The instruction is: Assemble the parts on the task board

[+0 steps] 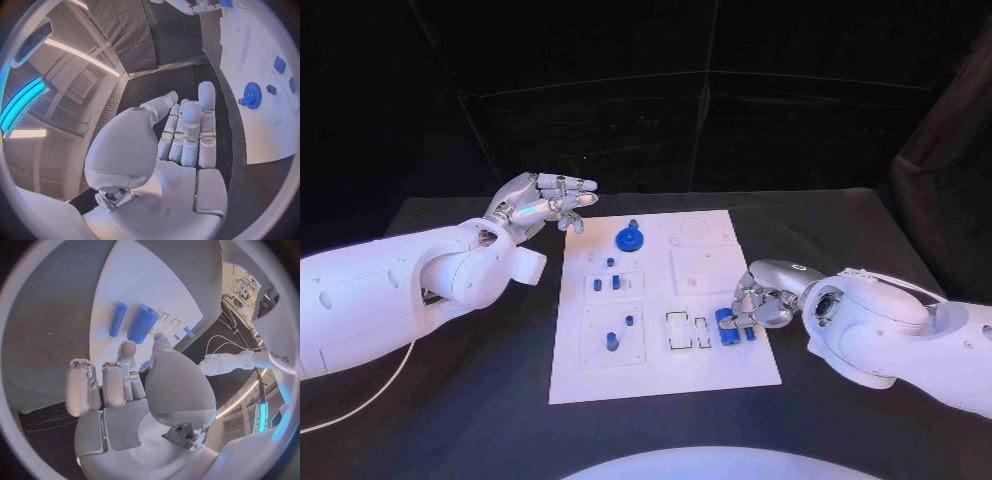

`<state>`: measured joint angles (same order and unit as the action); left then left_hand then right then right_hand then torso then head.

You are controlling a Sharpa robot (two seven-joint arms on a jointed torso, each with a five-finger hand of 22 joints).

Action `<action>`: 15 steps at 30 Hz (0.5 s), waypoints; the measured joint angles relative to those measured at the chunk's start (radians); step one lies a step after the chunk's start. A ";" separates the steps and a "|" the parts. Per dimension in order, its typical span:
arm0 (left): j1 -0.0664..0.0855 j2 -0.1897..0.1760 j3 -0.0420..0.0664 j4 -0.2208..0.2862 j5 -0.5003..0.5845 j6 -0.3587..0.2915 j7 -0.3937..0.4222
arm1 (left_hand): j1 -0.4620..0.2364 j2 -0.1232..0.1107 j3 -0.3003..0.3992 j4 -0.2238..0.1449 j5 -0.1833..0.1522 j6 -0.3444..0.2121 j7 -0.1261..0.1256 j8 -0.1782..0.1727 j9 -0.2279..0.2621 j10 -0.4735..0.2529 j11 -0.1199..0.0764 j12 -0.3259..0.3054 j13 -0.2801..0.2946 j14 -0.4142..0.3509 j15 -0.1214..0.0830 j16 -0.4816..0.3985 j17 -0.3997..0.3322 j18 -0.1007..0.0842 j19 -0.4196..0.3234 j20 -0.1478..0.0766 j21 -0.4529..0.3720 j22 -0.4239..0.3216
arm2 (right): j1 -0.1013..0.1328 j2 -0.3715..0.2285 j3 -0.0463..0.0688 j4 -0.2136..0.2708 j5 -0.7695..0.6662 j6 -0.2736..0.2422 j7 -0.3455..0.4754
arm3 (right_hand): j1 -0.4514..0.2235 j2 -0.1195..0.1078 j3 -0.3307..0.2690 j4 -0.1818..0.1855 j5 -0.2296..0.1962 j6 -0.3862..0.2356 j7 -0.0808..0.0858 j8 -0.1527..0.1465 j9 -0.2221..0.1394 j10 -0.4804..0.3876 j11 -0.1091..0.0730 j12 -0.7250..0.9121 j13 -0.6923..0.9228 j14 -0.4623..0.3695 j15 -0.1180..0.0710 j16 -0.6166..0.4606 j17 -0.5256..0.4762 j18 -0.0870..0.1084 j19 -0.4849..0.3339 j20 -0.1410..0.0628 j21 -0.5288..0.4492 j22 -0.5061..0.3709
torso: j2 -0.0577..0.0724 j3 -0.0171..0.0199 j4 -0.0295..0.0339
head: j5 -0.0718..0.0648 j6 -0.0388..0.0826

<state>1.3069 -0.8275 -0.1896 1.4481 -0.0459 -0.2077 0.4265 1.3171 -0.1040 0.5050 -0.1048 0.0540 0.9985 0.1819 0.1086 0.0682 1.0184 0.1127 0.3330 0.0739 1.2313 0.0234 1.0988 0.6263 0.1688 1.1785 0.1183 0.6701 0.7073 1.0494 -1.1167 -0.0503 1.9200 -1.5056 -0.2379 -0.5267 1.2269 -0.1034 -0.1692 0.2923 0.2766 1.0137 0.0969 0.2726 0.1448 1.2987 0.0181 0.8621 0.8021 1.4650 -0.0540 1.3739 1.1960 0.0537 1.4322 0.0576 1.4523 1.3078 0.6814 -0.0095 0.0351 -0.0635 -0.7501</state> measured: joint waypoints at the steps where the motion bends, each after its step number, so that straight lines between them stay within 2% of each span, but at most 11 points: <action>1: 0.000 0.000 0.000 0.000 0.000 0.000 0.000 | 0.000 0.000 0.000 0.000 0.000 0.000 0.000 0.000 0.000 0.000 0.000 0.000 0.000 0.000 0.000 0.000 0.000 0.000 0.000 0.000 0.000 0.000 | -0.001 0.000 0.000 -0.002 -0.006 0.005 -0.002 | 0.000 0.000 0.000 0.000 0.000 0.000 0.000 0.000 0.001 0.000 0.000 0.000 0.002 0.000 0.000 0.002 0.001 0.000 0.003 0.003 0.000 0.000 | 0.000 0.0000 0.0000 | 0.000 0.000; 9: 0.000 -0.002 0.000 0.000 0.000 0.000 0.000 | 0.000 0.000 0.000 0.000 0.000 0.000 0.000 0.000 0.000 0.000 0.000 0.000 0.000 0.000 0.000 0.000 0.000 0.000 0.000 0.000 0.000 0.000 | -0.003 0.012 -0.001 -0.011 -0.065 0.034 -0.015 | 0.000 0.000 0.000 0.000 0.000 0.000 0.000 0.006 0.002 0.000 0.000 0.004 0.010 0.000 0.000 0.002 0.004 0.000 0.003 0.003 0.006 0.000 | 0.000 -0.0001 0.0000 | -0.001 -0.002; 15: 0.000 -0.002 0.000 0.000 0.000 0.001 -0.001 | 0.000 0.000 0.000 0.000 0.000 0.000 0.000 0.000 0.000 0.000 0.000 0.000 0.000 0.000 0.000 0.000 0.000 0.000 0.000 0.000 0.000 0.000 | -0.014 0.039 -0.001 -0.022 -0.091 0.050 -0.019 | -0.005 0.005 0.000 0.000 0.000 0.000 0.000 0.009 0.005 0.000 0.000 0.010 0.022 0.000 0.000 0.002 0.005 0.000 0.003 0.003 0.006 0.000 | 0.000 -0.0001 0.0000 | 0.001 -0.002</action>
<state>1.3069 -0.8299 -0.1898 1.4478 -0.0458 -0.2069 0.4257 1.3171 -0.1040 0.5050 -0.1048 0.0540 0.9985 0.1819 0.1086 0.0682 1.0184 0.1127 0.3329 0.0739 1.2312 0.0234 1.0988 0.6263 0.1689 1.1785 0.1183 0.6702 0.7074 1.0358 -1.0781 -0.0508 1.8984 -1.5963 -0.1883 -0.5455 1.2221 -0.0985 -0.1691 0.2923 0.2766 1.0137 0.0969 0.2813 0.1499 1.2987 0.0180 0.8722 0.8244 1.4650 -0.0539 1.3762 1.2014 0.0539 1.4352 0.0607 1.4580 1.3077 0.6813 -0.0096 0.0351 -0.0627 -0.7520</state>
